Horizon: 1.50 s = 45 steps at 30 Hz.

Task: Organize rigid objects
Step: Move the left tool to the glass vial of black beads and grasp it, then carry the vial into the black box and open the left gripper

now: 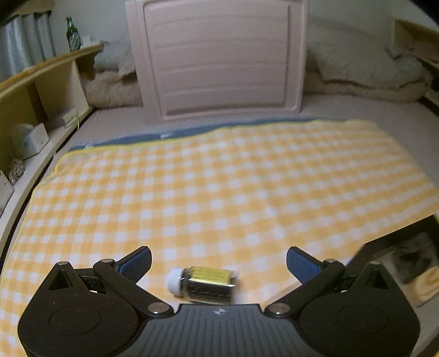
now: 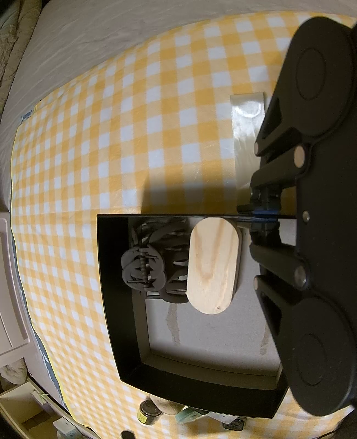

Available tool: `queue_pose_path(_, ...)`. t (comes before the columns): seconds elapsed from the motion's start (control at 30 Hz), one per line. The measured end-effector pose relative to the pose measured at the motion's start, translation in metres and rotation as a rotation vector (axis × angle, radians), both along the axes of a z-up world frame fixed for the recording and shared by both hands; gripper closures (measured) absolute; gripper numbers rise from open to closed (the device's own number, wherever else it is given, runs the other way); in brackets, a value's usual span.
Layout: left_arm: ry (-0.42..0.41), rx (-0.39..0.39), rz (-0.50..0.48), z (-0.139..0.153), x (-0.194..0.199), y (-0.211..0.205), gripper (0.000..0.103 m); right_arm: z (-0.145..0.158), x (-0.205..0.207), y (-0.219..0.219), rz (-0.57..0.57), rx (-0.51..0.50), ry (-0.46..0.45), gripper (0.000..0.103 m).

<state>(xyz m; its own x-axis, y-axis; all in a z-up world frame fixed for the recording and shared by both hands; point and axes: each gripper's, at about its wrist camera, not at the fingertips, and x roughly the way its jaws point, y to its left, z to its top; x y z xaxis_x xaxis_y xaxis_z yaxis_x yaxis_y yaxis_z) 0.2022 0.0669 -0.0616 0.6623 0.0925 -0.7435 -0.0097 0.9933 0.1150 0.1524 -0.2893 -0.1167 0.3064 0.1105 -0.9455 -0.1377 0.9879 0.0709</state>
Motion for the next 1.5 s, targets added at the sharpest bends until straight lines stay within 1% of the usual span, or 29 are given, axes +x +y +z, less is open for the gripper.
queue_pose_path(0.1,0.054,0.013,0.006,-0.017,0.013,0.01,0.0,0.0,0.0,0.0,0.001,0.0,0.0,0.099)
queue_pose_path(0.17,0.086,0.019,-0.01,-0.027,0.017,0.015,0.0,0.0,0.0,0.0,-0.001,0.001,0.0,0.099)
queue_pose_path(0.3,0.141,0.076,-0.049,-0.043,0.024,0.018,0.0,0.001,0.0,0.001,0.0,0.001,0.0,0.099)
queue_pose_path(0.37,0.165,0.089,-0.051,-0.05,0.03,0.02,0.0,0.001,0.0,0.001,0.0,0.001,0.0,0.099)
queue_pose_path(0.43,0.189,0.089,-0.045,-0.057,0.035,0.022,0.0,0.001,0.0,0.002,0.001,0.0,0.001,0.099)
queue_pose_path(0.53,0.223,0.066,-0.032,-0.066,0.042,0.027,0.0,0.001,0.0,0.002,0.001,0.002,0.0,0.099)
queue_pose_path(0.57,0.227,0.065,-0.025,-0.067,0.042,0.028,0.0,0.0,0.0,0.001,0.0,0.002,-0.001,0.099)
queue_pose_path(0.63,0.229,0.036,-0.017,-0.069,0.043,0.033,0.002,0.0,0.0,0.001,0.001,0.001,0.0,0.099)
queue_pose_path(0.67,0.229,0.019,-0.009,-0.069,0.043,0.035,0.007,0.001,0.0,0.003,0.001,0.002,0.0,0.099)
queue_pose_path(0.7,0.23,-0.008,0.002,-0.069,0.043,0.036,0.018,0.001,0.0,0.003,0.003,0.001,0.0,0.099)
queue_pose_path(0.73,0.238,-0.034,0.015,-0.069,0.042,0.038,0.024,0.001,0.001,0.004,0.002,0.0,0.001,0.099)
queue_pose_path(0.8,0.245,-0.055,0.048,-0.068,0.04,0.04,0.025,0.001,0.0,0.002,0.003,0.0,0.0,0.099)
queue_pose_path(0.83,0.243,-0.055,0.047,-0.067,0.037,0.04,0.025,0.001,0.0,0.003,0.003,0.0,0.0,0.099)
queue_pose_path(0.9,0.232,-0.049,0.059,-0.063,0.03,0.042,0.025,0.001,0.0,0.002,0.002,0.003,0.0,0.099)
queue_pose_path(0.97,0.202,-0.058,0.08,-0.051,0.022,0.043,0.026,0.001,0.0,0.002,0.003,0.002,-0.001,0.099)
queue_pose_path(1.07,0.111,-0.074,0.088,-0.022,0.01,0.036,0.026,0.001,0.0,0.003,0.002,0.001,0.0,0.099)
queue_pose_path(1.2,0.026,-0.1,0.058,0.015,-0.005,0.013,0.026,0.001,0.0,0.002,0.003,0.0,-0.001,0.099)
queue_pose_path(1.27,0.007,-0.128,0.039,0.028,-0.013,-0.002,0.026,0.001,0.0,0.003,0.003,0.001,-0.001,0.099)
queue_pose_path(1.37,0.02,-0.185,-0.002,0.038,-0.019,-0.027,0.026,0.001,0.0,0.003,0.002,0.001,0.0,0.099)
queue_pose_path(1.5,0.092,-0.238,-0.093,0.041,-0.029,-0.069,0.026,0.001,0.001,0.002,0.002,0.001,0.0,0.099)
